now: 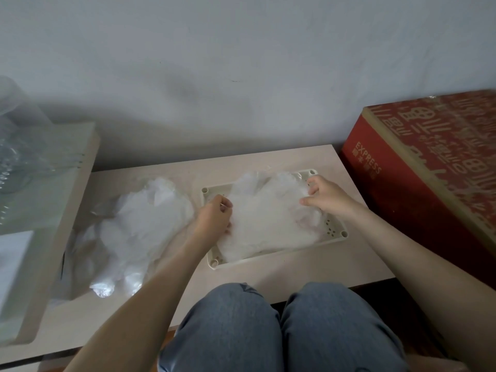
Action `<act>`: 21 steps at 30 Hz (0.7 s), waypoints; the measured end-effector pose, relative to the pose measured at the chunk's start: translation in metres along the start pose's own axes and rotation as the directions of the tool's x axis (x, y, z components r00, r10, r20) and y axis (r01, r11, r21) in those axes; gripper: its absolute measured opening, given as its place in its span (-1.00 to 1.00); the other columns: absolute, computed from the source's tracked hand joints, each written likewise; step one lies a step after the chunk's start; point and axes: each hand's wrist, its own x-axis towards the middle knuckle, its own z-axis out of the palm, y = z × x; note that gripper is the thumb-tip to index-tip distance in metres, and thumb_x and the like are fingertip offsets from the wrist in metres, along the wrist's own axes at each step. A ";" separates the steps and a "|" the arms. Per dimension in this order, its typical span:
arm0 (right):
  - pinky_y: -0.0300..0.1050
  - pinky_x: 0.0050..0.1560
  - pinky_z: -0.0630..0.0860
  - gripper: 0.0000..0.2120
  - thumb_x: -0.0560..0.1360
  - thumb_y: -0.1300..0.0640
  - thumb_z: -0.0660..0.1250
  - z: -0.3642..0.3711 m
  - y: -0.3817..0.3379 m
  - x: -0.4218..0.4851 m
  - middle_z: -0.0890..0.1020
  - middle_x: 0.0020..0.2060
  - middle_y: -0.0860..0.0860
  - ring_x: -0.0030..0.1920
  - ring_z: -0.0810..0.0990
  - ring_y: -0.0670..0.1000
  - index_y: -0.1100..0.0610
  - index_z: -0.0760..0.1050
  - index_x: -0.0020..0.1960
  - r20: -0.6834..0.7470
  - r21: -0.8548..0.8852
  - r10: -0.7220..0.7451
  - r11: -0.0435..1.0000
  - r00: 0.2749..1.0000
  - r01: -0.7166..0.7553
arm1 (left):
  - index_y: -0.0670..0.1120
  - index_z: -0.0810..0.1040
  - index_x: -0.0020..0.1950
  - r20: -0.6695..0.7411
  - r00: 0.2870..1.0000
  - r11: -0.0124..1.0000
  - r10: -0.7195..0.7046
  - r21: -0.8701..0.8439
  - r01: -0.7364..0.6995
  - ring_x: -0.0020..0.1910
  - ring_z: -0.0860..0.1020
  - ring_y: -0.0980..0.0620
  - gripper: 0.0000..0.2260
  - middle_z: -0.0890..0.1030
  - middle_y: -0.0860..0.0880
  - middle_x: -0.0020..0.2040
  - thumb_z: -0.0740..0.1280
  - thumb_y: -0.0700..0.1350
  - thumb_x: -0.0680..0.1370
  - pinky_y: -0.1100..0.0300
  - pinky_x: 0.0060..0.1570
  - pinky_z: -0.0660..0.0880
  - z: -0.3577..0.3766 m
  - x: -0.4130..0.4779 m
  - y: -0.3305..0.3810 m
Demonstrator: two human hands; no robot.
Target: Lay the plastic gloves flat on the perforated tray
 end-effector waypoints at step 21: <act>0.00 0.48 -0.13 -0.23 0.51 -0.14 0.32 0.069 -0.030 -0.026 -0.06 0.55 -0.04 0.54 -0.18 -0.01 -0.11 -0.07 0.56 0.403 -0.400 -0.350 0.764 0.846 0.506 | -0.23 0.56 -0.15 0.340 0.920 0.831 -0.197 -0.440 0.340 -0.36 0.59 0.01 -0.90 0.58 -0.14 -0.24 0.31 -0.29 0.55 0.18 -0.29 0.58 -0.011 -0.005 0.019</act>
